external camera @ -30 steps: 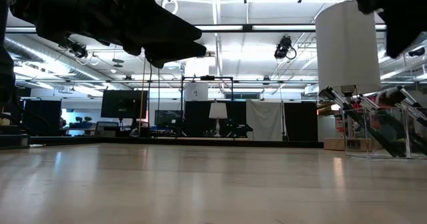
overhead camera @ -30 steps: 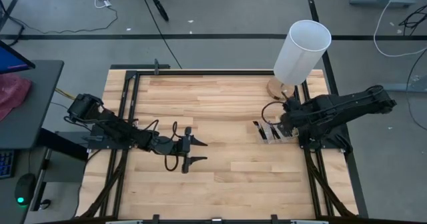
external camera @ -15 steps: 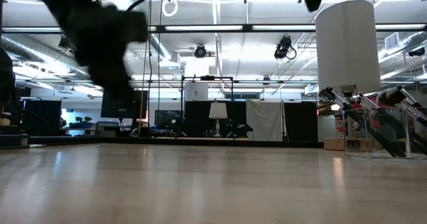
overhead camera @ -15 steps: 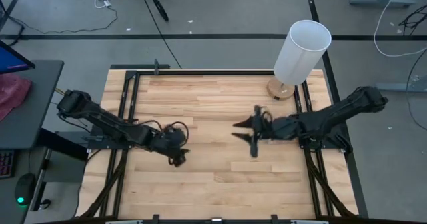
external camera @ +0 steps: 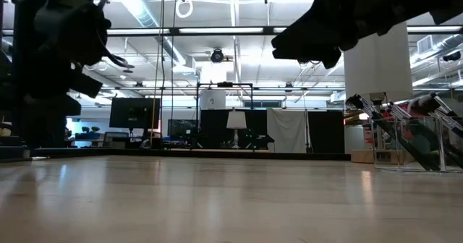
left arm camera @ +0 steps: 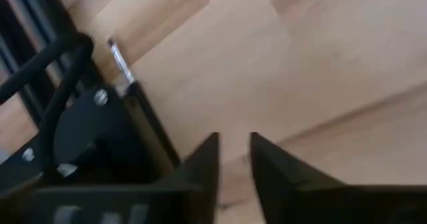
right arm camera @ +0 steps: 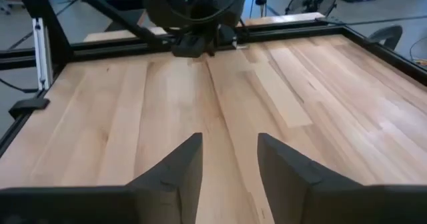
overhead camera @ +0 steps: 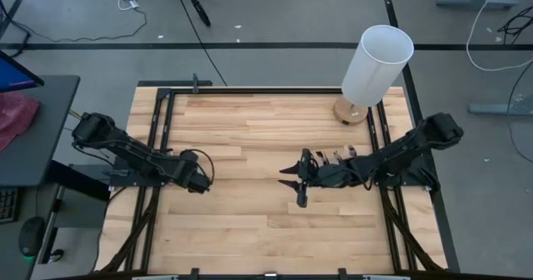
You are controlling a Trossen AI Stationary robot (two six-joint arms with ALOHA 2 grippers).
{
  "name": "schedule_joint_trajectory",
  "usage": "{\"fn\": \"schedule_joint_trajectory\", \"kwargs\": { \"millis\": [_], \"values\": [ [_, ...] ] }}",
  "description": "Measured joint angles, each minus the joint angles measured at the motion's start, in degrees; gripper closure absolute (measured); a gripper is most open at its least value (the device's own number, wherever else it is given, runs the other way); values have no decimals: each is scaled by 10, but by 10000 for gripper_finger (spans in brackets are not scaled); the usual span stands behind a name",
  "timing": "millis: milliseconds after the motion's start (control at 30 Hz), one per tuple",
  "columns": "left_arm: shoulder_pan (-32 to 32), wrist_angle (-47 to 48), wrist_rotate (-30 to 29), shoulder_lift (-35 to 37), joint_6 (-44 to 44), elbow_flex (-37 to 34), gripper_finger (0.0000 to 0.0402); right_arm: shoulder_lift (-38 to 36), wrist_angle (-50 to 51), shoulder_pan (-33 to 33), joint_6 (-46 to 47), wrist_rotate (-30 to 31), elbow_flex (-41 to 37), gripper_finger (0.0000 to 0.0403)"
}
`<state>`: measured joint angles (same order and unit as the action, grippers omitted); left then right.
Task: Put items in baskets/containers
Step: Put the black eyeshadow brush into the transparent organizer
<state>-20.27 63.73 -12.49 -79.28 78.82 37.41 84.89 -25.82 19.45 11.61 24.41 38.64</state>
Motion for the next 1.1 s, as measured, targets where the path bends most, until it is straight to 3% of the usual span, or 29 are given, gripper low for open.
{"fn": "schedule_joint_trajectory", "kwargs": {
  "millis": [67, 133, 467, 667, 967, 1100],
  "values": [
    [9, -3, -7, -4, 0, -3, 367, 2, -3, 3, -2, 0, 0, 260],
    [16, -2, -23, -16, -4, -3, 390, 2, -8, 6, -8, 0, 0, 261],
    [107, 12, -2, -114, -125, -2, 399, 2, -25, 12, -40, 1, 0, 262],
    [219, 78, -43, -152, -216, -3, 400, 2, -23, 14, -42, 1, 0, 262],
    [331, 9, -148, -152, -331, -3, 401, 2, -15, 18, -39, 1, 0, 262],
    [361, 9, -151, -152, -343, -3, 401, 2, -12, 28, -40, 1, 0, 262]
  ]
}}
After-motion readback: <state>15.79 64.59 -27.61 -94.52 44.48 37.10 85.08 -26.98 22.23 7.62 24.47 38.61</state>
